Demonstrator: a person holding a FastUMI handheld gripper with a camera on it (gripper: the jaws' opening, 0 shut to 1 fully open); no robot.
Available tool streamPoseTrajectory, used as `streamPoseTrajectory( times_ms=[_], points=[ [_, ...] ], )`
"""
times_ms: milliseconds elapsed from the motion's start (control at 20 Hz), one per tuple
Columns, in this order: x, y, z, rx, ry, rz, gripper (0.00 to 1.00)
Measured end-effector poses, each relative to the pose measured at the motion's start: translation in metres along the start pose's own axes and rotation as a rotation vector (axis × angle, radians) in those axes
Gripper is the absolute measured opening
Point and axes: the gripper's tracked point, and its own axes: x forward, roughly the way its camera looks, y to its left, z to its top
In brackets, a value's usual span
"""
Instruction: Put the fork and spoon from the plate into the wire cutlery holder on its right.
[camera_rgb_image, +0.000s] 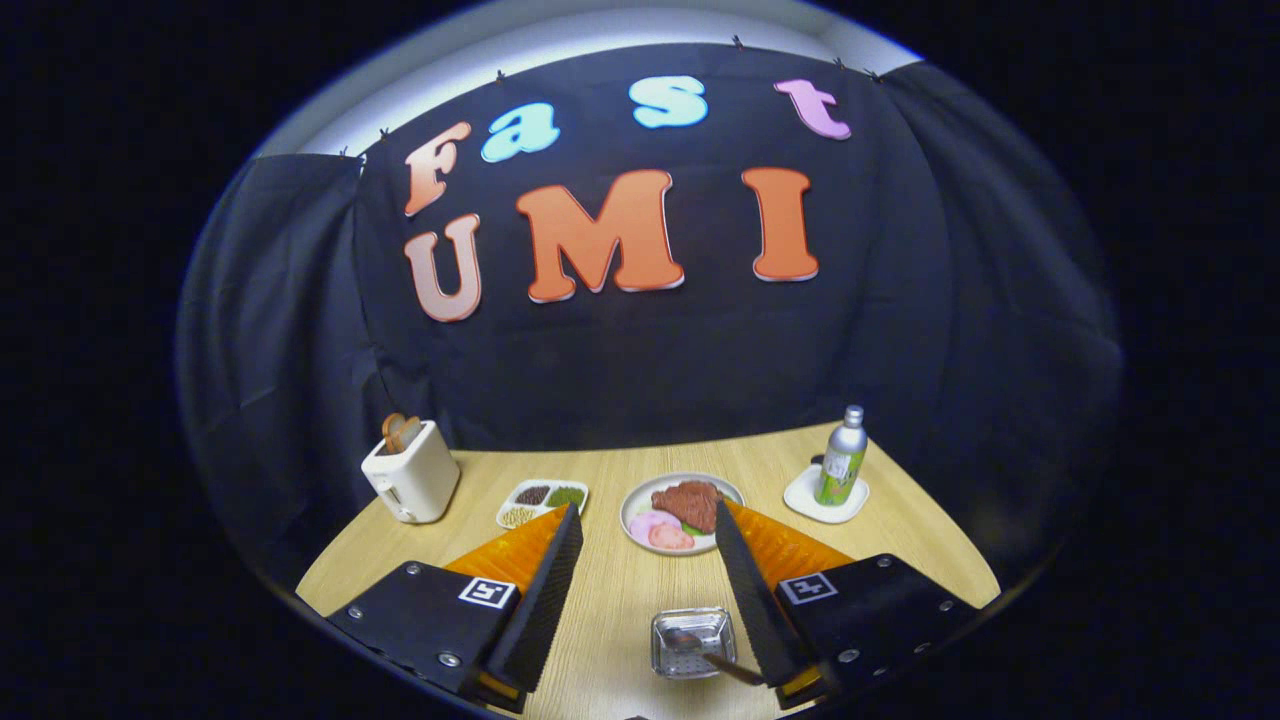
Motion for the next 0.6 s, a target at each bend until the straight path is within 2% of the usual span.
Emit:
streamPoseTrajectory(
  times_ms=[100, 200, 600],
  points=[
    [-0.007, 0.014, 0.024, -0.033, -0.103, 0.014, 0.85],
    [-0.011, 0.031, 0.036, -0.05, -0.164, 0.024, 0.85],
    [-0.005, 0.107, 0.033, -0.034, -0.175, 0.104, 0.88]
  ],
)
